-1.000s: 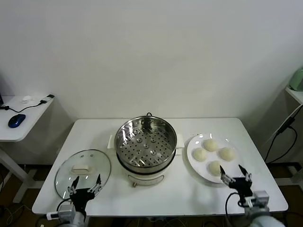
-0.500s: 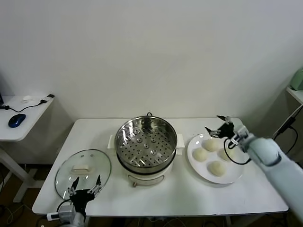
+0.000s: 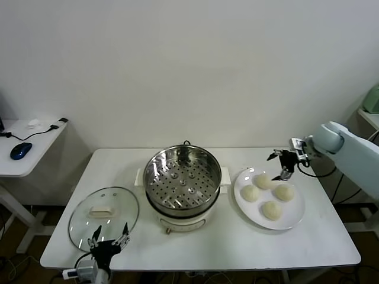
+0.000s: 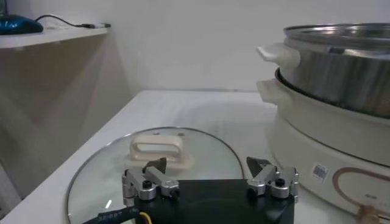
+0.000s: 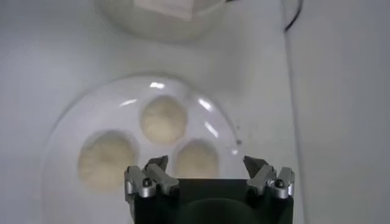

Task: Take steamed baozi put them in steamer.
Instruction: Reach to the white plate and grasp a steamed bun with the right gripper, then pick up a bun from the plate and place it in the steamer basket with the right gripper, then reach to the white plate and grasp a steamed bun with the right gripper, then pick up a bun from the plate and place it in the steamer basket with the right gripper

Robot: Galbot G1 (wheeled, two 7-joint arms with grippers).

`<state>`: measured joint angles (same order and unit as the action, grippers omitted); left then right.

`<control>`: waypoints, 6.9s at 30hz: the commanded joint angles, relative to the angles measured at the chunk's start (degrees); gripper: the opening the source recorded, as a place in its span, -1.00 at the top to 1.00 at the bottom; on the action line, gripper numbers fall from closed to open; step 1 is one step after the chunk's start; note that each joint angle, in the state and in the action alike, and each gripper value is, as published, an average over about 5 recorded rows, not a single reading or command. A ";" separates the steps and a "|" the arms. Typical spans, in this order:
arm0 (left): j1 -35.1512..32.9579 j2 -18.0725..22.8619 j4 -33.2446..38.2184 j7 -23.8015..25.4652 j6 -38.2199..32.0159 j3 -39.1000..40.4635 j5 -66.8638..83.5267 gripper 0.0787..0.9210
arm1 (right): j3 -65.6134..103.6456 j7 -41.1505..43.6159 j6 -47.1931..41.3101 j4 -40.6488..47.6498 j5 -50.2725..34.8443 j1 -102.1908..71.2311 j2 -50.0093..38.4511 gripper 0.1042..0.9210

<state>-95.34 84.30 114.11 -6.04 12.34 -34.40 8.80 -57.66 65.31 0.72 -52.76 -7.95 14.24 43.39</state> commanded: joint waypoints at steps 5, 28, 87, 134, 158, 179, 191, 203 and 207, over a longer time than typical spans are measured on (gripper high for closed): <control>-0.58 -0.29 2.65 0.06 0.23 -0.19 0.00 -0.77 | -4.02 1.56 0.68 19.40 1.17 0.20 12.72 -0.76; -1.40 -0.29 4.08 -0.22 0.63 -0.09 0.00 -0.77 | 10.48 -2.09 0.54 30.53 15.00 -8.75 22.03 -0.75; -3.09 -1.44 5.26 -2.50 0.69 0.67 -2.03 -0.77 | -9.09 -12.18 42.82 11.15 26.63 6.69 40.16 -0.32; -3.61 -1.06 5.33 -2.97 0.26 -0.15 -0.66 -0.77 | -32.61 -15.21 -16.78 -13.73 -24.55 9.49 2.95 -0.76; -5.03 -0.13 5.15 -3.58 -0.23 0.34 -2.16 -0.77 | -20.20 -16.12 -16.35 -0.47 -19.70 -0.79 12.17 -0.63; -5.72 -0.54 7.86 -3.47 1.36 0.56 -1.98 -0.77 | -43.61 -10.40 -20.43 -22.87 -49.51 49.48 16.43 -0.31; -5.13 -0.84 9.44 -3.25 1.83 1.30 -1.19 -0.77 | -33.23 -25.70 -32.62 -29.81 -61.55 38.79 35.30 -0.31; -5.04 -1.40 9.95 -3.23 2.13 0.07 -0.05 -0.77 | -32.93 -29.48 -33.78 -17.23 -49.23 21.39 39.33 -0.30; -4.71 -1.20 9.88 -3.21 2.39 0.11 -0.04 -0.77 | -32.18 -30.08 -33.37 -13.80 -48.23 18.65 40.03 -0.30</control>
<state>-99.88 83.16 123.83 -9.26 14.82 -34.14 8.52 -90.87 38.47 -31.06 -72.40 -58.78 41.30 79.42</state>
